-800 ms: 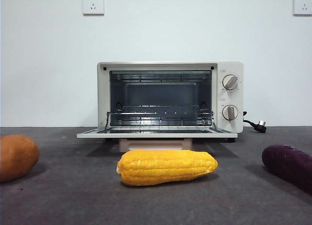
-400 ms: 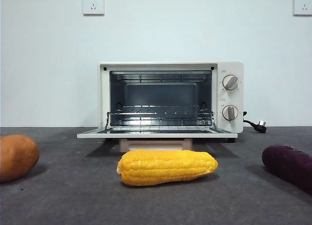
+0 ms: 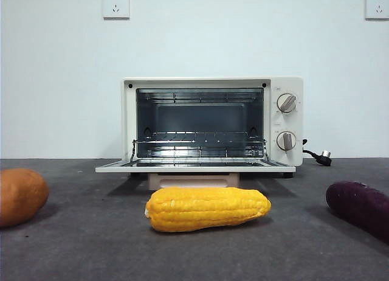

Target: Take the eggplant from the table,put the eggplant in the oven

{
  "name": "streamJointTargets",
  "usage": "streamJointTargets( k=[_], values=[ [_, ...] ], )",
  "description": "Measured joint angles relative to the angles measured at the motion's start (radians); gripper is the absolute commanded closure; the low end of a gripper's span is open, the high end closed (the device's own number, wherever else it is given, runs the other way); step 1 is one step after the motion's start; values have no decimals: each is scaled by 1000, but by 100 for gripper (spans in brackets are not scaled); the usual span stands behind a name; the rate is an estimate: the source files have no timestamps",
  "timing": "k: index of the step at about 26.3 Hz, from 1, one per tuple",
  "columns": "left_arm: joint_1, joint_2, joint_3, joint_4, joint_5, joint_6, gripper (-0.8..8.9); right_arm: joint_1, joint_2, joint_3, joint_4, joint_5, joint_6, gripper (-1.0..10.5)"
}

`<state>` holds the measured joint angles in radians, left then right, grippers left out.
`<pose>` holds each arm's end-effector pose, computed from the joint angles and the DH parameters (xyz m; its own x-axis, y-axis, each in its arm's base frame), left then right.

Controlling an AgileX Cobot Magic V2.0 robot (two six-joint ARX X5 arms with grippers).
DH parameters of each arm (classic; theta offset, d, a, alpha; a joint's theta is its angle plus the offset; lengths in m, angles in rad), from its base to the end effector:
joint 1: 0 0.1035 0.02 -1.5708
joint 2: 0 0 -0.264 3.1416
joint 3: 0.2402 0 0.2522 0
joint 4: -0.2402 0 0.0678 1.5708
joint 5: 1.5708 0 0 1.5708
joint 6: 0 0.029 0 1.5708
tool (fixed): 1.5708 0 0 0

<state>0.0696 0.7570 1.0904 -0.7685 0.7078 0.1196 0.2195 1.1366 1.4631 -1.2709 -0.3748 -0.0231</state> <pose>0.1224 -0.0104 0.3838 0.7325 -0.6007 -0.3203 0.5817 0.7967 -0.1639 0.1707 0.0490 0.4016 0.4527 0.4761 -0.7539 -0.4302 0.8572 0.2830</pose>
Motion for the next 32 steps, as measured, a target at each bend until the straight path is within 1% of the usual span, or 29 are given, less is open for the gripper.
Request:
streamJointTargets(
  k=[3, 6, 8, 10, 12, 20, 24, 28, 32],
  values=[
    [-29, -34, -76, 0, 10, 4, 819, 32, 23, -8, 4, 31, 0, 354],
    [-62, -45, -114, -3, 71, 14, 819, 63, 58, -36, -12, 66, 0, 355],
    [-80, -45, -117, -21, 94, 24, 819, 77, 84, -76, -5, 84, 0, 361],
    [-87, -46, -117, -25, 96, 32, 819, 85, 105, -127, 13, 90, 5, 411],
    [-92, -47, -117, -25, 96, 38, 819, 89, 118, -188, 58, 91, 15, 425],
    [-119, -48, -117, -32, 96, 45, 819, 94, 135, -476, 251, 110, 86, 423],
    [-126, -48, -117, -32, 96, 46, 819, 94, 138, -581, 324, 116, 123, 423],
    [-138, -48, -117, -32, 96, 50, 819, 94, 138, -689, 426, 116, 177, 424],
    [-138, -48, -117, -31, 96, 53, 819, 105, 138, -776, 486, 126, 216, 426]
  ],
)
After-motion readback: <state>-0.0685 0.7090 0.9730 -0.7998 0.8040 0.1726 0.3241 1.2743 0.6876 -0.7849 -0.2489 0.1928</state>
